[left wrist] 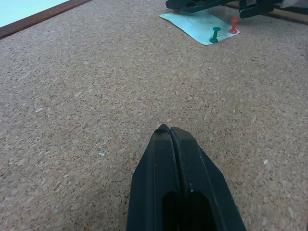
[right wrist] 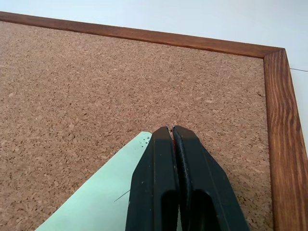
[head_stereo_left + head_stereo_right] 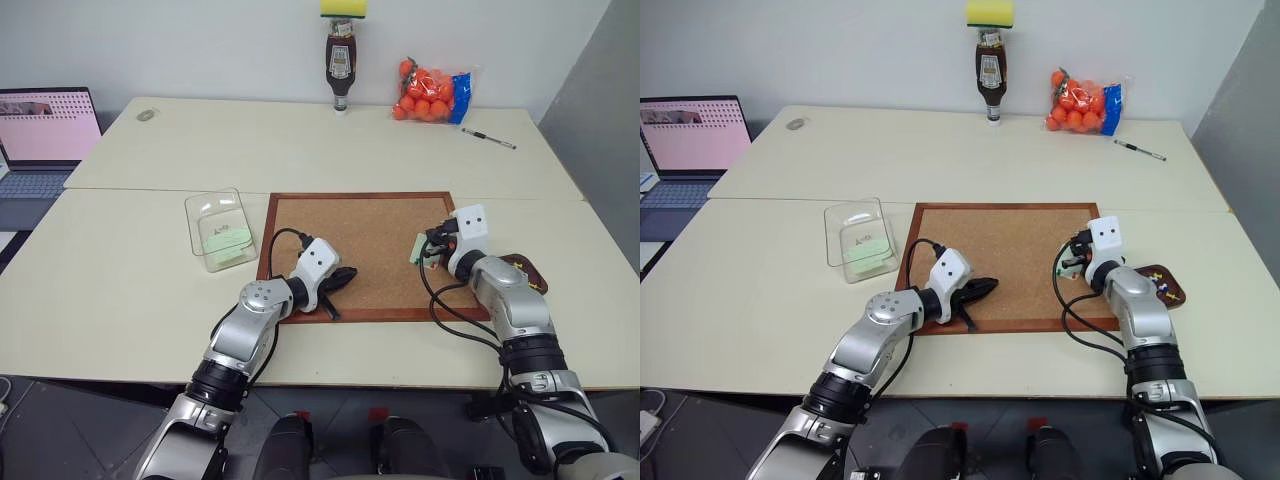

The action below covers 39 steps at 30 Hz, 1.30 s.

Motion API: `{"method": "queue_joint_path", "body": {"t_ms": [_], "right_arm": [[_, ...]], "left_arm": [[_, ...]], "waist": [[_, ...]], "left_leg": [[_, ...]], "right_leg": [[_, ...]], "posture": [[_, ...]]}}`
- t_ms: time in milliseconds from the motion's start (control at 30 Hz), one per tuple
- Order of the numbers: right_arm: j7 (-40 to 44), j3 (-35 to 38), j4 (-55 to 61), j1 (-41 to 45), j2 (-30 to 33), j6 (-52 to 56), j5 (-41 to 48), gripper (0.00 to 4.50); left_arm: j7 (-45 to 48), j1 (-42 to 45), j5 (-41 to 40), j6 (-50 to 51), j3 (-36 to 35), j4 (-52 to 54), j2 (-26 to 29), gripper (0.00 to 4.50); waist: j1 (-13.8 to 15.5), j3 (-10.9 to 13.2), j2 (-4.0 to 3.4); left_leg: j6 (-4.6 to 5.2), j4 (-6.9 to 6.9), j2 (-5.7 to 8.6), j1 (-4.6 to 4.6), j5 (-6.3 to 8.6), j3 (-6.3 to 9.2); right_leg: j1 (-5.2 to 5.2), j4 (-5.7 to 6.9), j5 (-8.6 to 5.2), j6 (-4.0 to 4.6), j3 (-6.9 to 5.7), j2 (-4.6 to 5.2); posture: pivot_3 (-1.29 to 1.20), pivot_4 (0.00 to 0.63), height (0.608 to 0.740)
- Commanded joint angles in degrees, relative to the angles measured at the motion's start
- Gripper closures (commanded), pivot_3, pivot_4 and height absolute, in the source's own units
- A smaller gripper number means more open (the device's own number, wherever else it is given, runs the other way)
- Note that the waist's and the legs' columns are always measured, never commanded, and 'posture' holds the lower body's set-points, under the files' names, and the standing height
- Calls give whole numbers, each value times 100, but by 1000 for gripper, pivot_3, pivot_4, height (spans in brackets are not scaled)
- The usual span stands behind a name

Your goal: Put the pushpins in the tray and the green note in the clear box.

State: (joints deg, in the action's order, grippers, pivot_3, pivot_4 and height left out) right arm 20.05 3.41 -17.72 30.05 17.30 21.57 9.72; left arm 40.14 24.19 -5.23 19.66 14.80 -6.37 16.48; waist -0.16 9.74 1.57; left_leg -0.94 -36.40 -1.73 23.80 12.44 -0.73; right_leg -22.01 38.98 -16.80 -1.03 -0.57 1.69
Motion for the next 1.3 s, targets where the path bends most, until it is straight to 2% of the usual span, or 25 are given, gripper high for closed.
{"method": "queue_joint_path", "body": {"t_ms": [33,433,633,900,1300], "right_arm": [[-12,128,642,71,-68,-382,93,4491],[-136,129,1119,-200,-122,-346,87,4491],[-257,304,1724,-423,0,-155,157,4491],[-571,1160,3534,-1885,468,708,213,4491],[-857,1687,3830,-2939,672,1060,74,4491]], "left_arm": [[85,-52,108,113,196,-48,6,4500],[124,-78,144,110,206,-60,16,4500],[139,-88,160,84,227,-35,12,4500],[174,-114,189,-44,294,-39,-4,4500],[233,-103,251,-191,332,-105,-2,4500]], "waist": [[-2,0,0],[4,-1,-1],[6,-1,-2],[53,-3,-4],[12,-15,-25]], "left_leg": [[0,0,0,0,0,0],[0,0,1,0,0,1],[0,0,0,0,0,2],[0,4,5,4,0,1],[3,3,3,-3,-2,2]], "right_leg": [[0,0,0,0,0,0],[1,-1,0,0,-1,0],[1,0,0,0,-2,0],[3,-6,-1,-1,-1,5],[5,-3,-14,-26,0,-1]], "posture": [[0,150,740],[0,150,740],[0,150,740],[0,150,740],[0,150,740]]}}
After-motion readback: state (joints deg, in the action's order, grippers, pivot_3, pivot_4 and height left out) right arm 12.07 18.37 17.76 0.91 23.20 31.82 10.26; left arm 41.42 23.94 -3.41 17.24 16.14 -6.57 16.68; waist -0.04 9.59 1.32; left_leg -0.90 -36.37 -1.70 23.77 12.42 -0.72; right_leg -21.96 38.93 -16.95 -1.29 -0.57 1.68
